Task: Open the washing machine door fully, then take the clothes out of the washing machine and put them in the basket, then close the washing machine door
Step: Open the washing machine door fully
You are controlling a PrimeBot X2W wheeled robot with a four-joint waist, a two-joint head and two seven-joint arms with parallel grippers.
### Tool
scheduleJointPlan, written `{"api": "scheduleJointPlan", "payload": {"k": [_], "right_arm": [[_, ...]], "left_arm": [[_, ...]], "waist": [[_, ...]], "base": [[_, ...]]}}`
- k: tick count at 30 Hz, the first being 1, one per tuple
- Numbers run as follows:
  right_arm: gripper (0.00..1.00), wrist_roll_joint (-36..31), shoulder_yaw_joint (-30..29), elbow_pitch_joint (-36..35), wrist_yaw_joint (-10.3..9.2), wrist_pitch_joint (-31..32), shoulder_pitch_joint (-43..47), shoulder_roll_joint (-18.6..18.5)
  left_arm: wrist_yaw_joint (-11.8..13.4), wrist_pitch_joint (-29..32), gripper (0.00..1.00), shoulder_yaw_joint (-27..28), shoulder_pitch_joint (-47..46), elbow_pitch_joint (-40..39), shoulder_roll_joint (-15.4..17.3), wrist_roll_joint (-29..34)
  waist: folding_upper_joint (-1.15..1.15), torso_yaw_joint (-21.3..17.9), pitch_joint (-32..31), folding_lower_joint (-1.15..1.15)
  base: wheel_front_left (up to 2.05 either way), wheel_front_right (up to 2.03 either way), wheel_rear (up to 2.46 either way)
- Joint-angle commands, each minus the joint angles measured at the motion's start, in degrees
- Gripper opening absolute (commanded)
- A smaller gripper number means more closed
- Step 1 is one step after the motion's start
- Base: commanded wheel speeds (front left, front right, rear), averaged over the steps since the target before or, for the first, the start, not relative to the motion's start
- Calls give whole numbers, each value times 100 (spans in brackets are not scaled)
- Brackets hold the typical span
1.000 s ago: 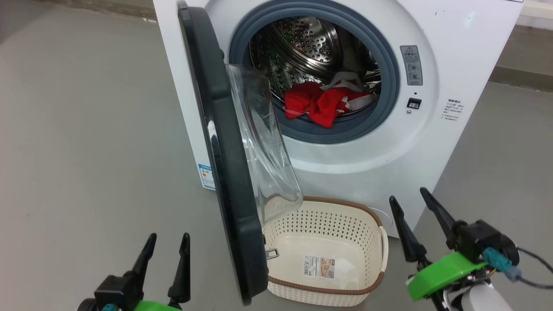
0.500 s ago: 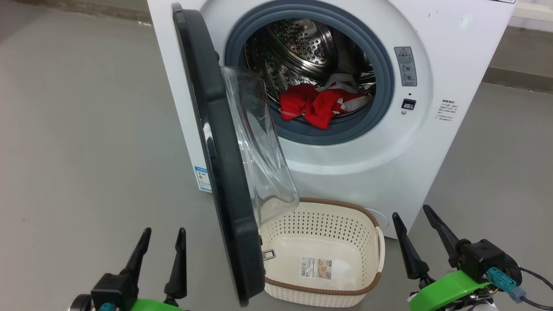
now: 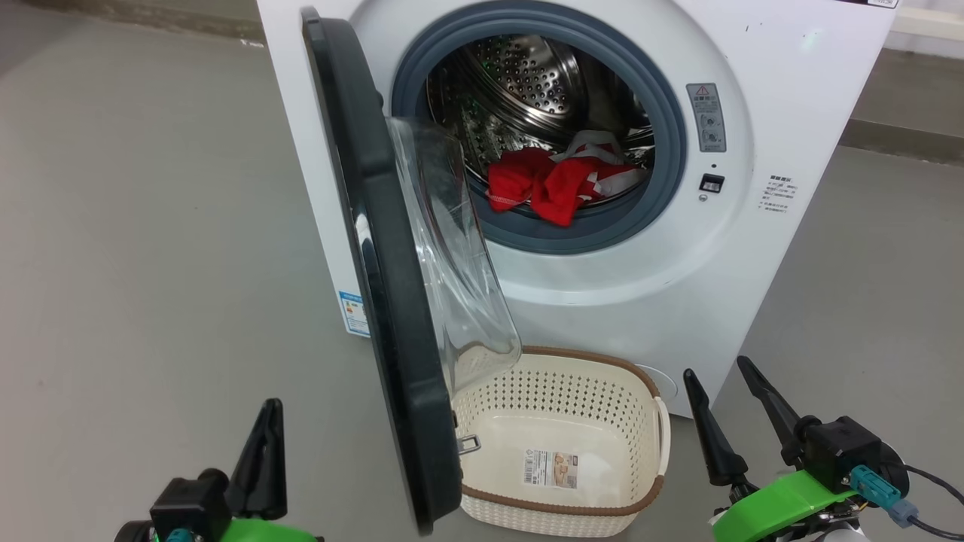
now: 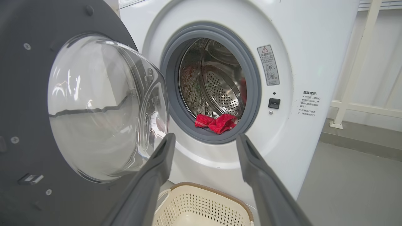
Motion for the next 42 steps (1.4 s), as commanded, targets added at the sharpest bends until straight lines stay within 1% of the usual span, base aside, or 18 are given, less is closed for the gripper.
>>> {"api": "scheduleJointPlan", "payload": {"k": [1,7,12,19,24,32,37,42], "right_arm": [[100,27,97,-130,28,-37,-87,1],[100,50,101,-119,28,-37,-86,2],[100,80,110,-99,28,-37,-91,2],[100,123,146,-45,28,-37,-106,2],[100,191,139,31,28,-37,-97,2],[100,198,179,74,28,-37,-126,3],[100,219,213,84,28,-37,-149,3],[100,229,218,98,28,-37,-154,3]], "left_arm": [[79,-45,0,203,-148,-175,47,-26],[345,-45,0,239,-340,-518,47,-67],[474,-45,0,154,-589,-1036,47,-77],[479,-45,0,-92,-927,-2046,47,119],[434,-45,0,-480,-1044,-2524,47,122],[370,88,0,-1312,-1134,-2716,47,-53],[286,519,0,-1932,-1038,-2560,47,-358],[304,975,0,-2260,-902,-2246,47,-609]], "waist": [[0,-6,3,0],[0,-25,28,0],[0,-36,40,0],[0,-71,49,0],[0,-122,54,0],[0,-222,86,0],[0,-290,128,0],[0,-330,163,0]], "base": [[0,0,0],[0,0,0],[0,0,0],[0,0,0],[0,0,0],[0,0,0],[0,0,0],[0,0,0]]}}
